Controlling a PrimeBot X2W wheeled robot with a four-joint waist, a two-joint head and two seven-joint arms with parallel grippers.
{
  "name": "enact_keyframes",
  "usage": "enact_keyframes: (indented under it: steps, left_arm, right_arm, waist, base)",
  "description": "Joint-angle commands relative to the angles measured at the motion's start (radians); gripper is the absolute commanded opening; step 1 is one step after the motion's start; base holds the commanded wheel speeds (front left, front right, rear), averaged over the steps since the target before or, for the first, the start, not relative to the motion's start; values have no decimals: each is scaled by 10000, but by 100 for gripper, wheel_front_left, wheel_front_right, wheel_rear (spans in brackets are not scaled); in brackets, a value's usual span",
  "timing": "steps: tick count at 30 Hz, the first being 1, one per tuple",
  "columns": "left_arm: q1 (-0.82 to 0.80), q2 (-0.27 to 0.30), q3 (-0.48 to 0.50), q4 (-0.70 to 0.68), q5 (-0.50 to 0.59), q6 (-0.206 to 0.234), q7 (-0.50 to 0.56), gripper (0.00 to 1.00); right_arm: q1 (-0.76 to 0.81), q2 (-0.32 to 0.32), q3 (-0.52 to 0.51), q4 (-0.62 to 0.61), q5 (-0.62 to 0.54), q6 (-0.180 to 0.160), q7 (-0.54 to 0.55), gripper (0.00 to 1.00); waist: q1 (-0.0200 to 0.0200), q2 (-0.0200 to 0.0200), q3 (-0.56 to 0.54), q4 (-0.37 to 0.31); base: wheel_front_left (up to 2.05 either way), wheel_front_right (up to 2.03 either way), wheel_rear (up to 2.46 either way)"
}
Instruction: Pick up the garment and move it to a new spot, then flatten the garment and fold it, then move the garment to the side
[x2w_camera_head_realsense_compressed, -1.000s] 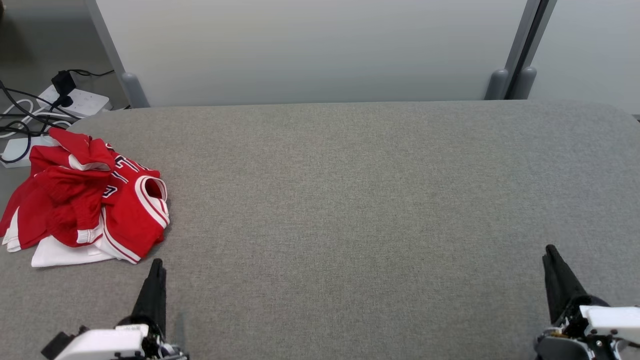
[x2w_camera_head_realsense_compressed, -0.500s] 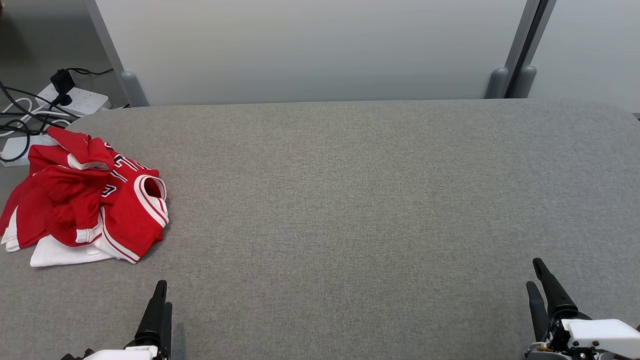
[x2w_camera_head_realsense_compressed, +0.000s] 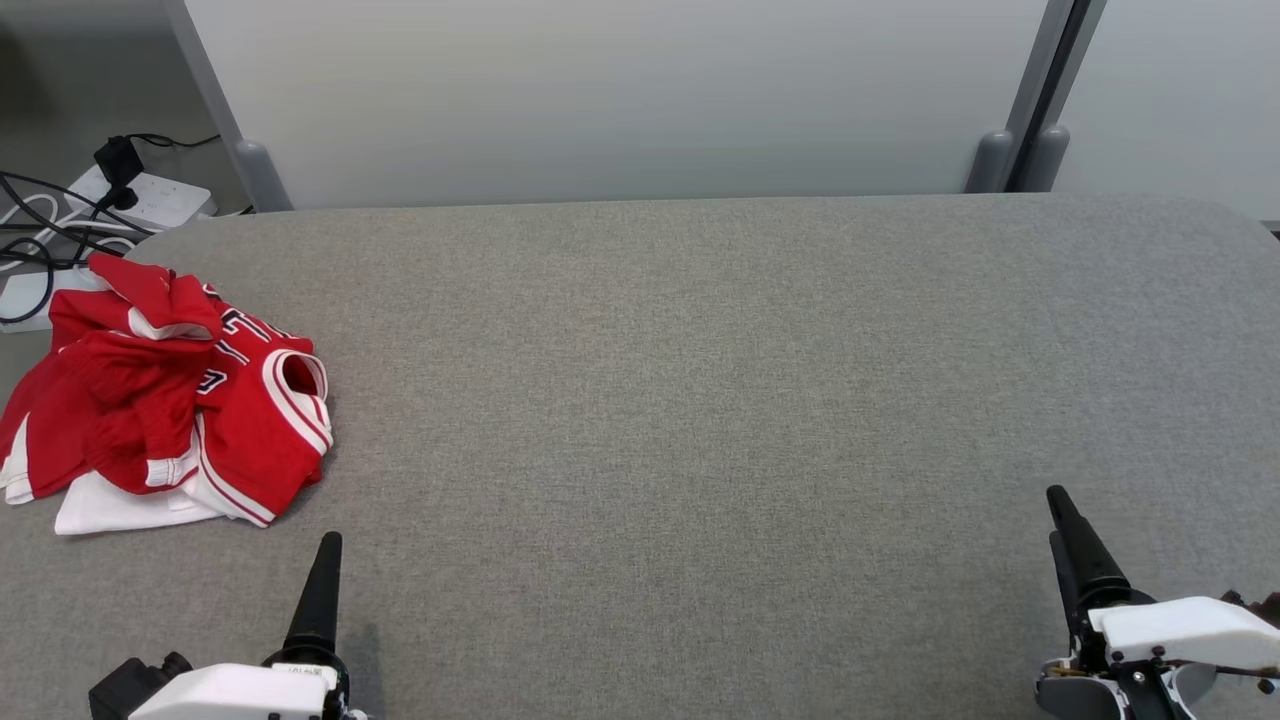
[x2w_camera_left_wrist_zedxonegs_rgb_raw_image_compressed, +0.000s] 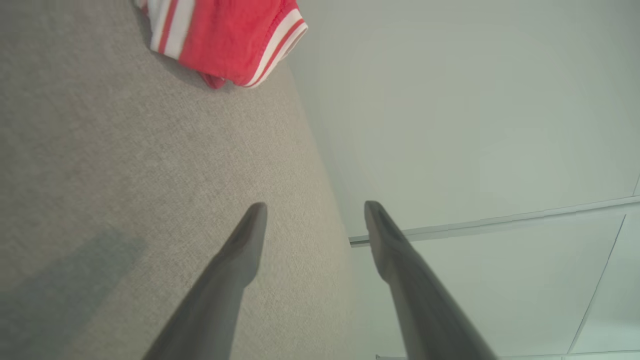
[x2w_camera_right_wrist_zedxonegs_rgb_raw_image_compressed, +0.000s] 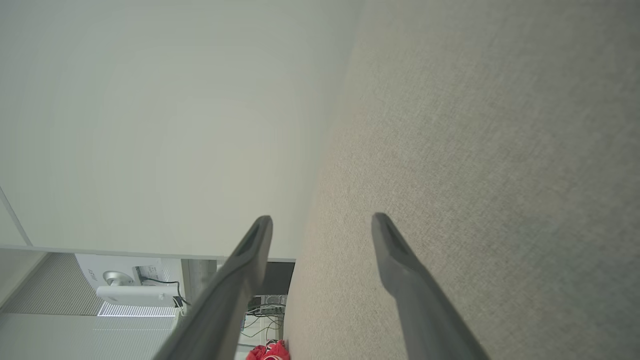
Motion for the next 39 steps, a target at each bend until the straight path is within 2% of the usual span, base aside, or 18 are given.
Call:
enact_keyframes:
  steps: [1, 15, 39]
  left_arm:
    - [-696, 239, 50, -193, 431, -31, -111, 100]
    - [-1068, 453, -104, 167, 2832, 62, -550, 100]
    - [-1743, 577, 42, 942, 5648, 242, -1224, 100]
  right_arm:
    - [-581, -230, 185, -168, -381, 38, -152, 100]
    - [-1269, -430, 879, 584, -2283, 44, -592, 100]
    - [-2483, -692, 1849, 2069, -4453, 53, -1267, 100]
  waist:
    - [-3, -1, 3, -6]
    - [-3, -1, 32, -102]
    - [-3, -1, 96, -233]
  base:
    - [0, 0, 0]
    - [0, 0, 0]
    - [0, 0, 0]
